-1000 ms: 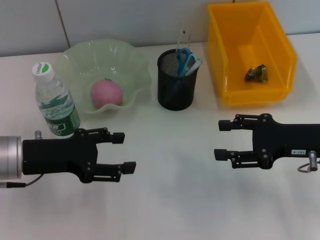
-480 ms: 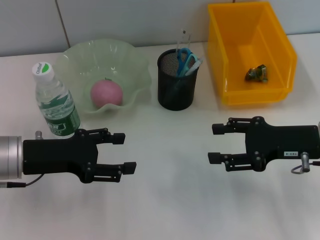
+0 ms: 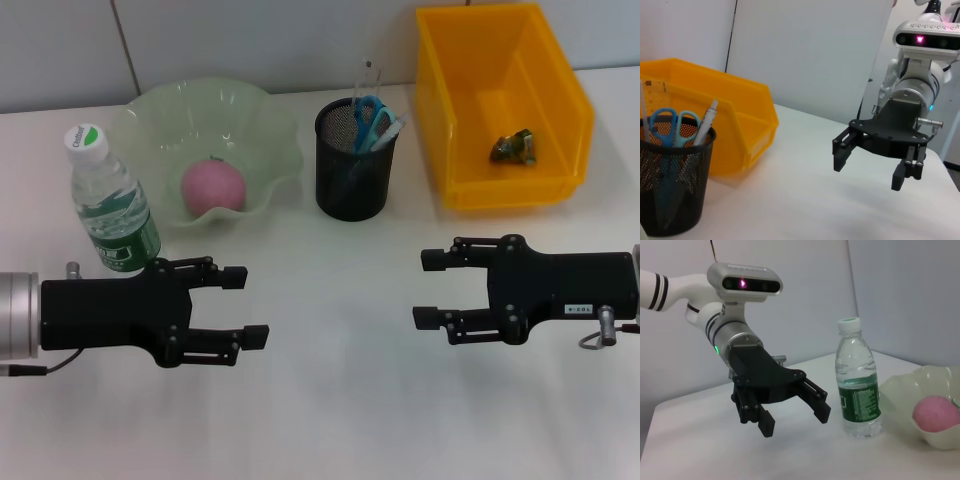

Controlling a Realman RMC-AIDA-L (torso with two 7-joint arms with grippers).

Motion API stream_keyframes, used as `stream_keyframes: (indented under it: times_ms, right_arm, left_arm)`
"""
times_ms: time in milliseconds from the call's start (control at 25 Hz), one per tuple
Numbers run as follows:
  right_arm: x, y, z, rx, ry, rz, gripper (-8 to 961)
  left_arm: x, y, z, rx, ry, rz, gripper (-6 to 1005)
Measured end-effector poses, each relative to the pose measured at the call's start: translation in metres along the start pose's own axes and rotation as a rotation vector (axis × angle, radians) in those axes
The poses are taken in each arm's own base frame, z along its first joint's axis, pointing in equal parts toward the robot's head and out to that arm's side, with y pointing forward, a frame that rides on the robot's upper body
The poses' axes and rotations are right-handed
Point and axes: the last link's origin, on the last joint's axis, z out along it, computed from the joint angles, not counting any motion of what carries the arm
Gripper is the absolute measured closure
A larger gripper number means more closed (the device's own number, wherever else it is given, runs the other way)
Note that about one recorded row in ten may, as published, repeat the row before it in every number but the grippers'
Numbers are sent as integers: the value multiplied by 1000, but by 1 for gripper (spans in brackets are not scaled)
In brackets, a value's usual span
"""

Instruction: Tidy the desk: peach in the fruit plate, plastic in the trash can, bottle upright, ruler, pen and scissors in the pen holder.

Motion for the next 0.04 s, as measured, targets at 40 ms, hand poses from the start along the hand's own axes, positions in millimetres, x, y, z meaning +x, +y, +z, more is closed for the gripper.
stream_keyframes:
  times_ms: [40]
  right_arm:
    - [0, 0, 0, 0, 0, 0, 203]
  left_arm:
    - [0, 0, 0, 0, 0, 0, 167]
